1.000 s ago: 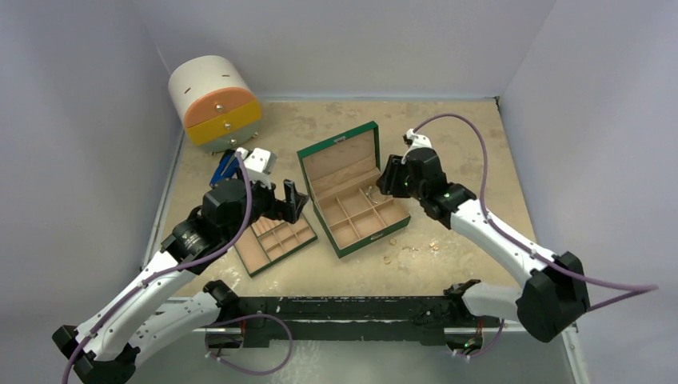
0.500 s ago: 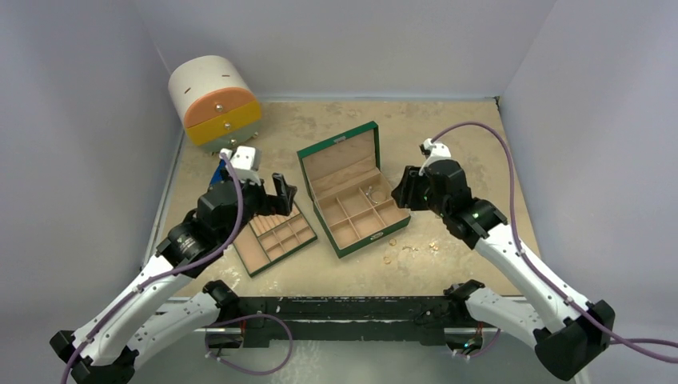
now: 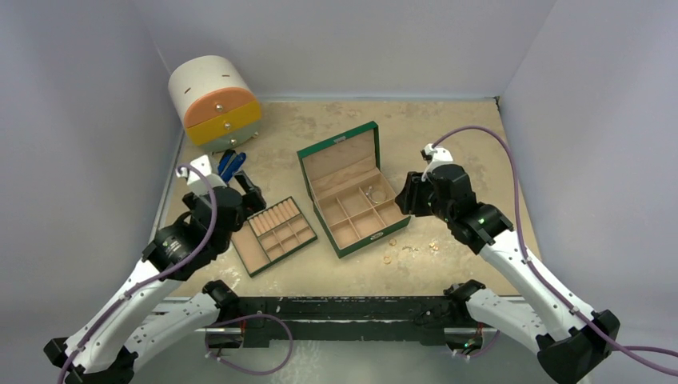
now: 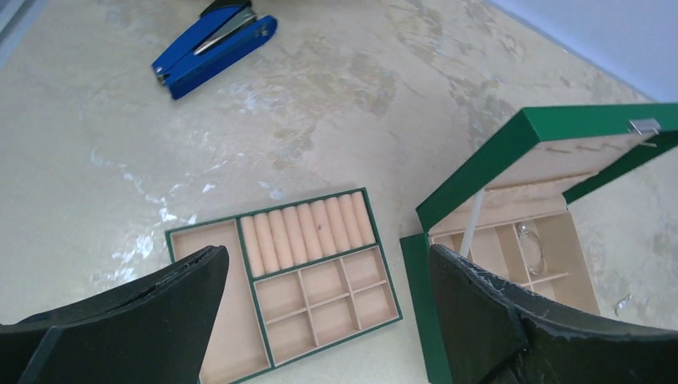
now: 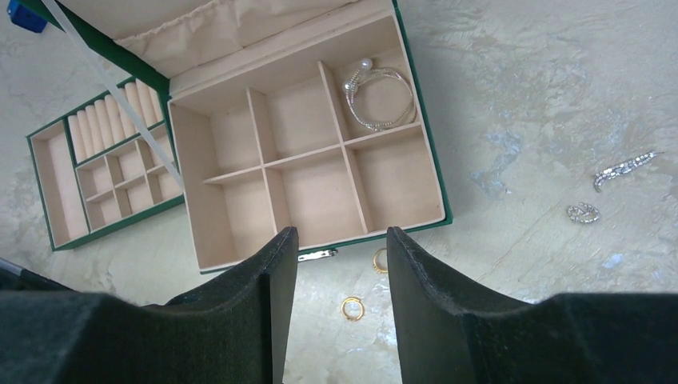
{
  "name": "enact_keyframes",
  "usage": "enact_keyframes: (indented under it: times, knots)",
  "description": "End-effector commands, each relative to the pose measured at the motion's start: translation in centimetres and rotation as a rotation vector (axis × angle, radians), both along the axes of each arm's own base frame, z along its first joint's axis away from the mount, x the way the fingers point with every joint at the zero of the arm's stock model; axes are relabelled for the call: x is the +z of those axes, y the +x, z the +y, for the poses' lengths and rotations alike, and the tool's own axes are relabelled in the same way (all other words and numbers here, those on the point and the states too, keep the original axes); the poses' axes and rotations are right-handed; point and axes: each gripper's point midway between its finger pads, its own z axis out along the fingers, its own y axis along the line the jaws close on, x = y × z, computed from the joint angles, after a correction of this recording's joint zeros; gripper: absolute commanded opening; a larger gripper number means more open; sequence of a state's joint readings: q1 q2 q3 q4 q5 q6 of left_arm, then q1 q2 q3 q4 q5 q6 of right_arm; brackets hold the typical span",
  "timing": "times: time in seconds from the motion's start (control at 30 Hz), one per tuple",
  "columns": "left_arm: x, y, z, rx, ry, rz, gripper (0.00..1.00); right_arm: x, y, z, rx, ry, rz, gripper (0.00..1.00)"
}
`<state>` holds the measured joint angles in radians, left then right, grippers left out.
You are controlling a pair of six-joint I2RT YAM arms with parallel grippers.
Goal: Organize the mixed jewelry
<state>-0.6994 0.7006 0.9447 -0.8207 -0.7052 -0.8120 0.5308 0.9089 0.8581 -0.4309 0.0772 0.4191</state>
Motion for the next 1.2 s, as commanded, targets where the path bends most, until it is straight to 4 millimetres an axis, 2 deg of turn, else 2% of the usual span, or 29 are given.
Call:
enact_keyframes:
  times: [0.0, 0.2, 0.27, 0.43, 0.67, 0.8, 0.97, 1.17]
  knots:
    - [0.0, -1.0, 2.2, 0.173, -0.094, 0.016, 0.95, 0.7, 0.1, 0.4, 0.034, 0.011, -0.032, 0.47]
    - [-4.4, -0.9, 1.4, 0.191, -0.092, 0.101, 0.92, 1.4, 0.3, 0.9, 0.055, 0.035, -0.057, 0.47]
    - [-5.9, -0.8, 0.8, 0.185, -0.093, 0.128, 0.87, 1.5, 0.2, 1.1, 0.063, 0.046, -0.064, 0.47]
    - [-9.7, -0.6, -0.6, 0.154, -0.09, 0.206, 0.79, 1.5, -0.1, 1.3, 0.072, 0.061, -0.065, 0.48]
    - [-15.0, -1.0, -1.8, 0.133, -0.059, 0.329, 0.76, 1.1, -0.7, 0.8, 0.065, 0.059, -0.062, 0.49]
    - [-17.9, -1.3, -1.8, 0.127, -0.005, 0.4, 0.69, 0.9, -1.0, 0.7, 0.065, 0.067, -0.059, 0.49]
    - [-20.0, -1.8, -1.7, 0.126, -0.001, 0.433, 0.6, 0.7, -1.1, 0.7, 0.065, 0.068, -0.056, 0.49]
    - [-21.7, -2.4, -0.9, 0.14, 0.016, 0.461, 0.55, 0.7, -1.0, 0.8, 0.065, 0.071, -0.057, 0.49]
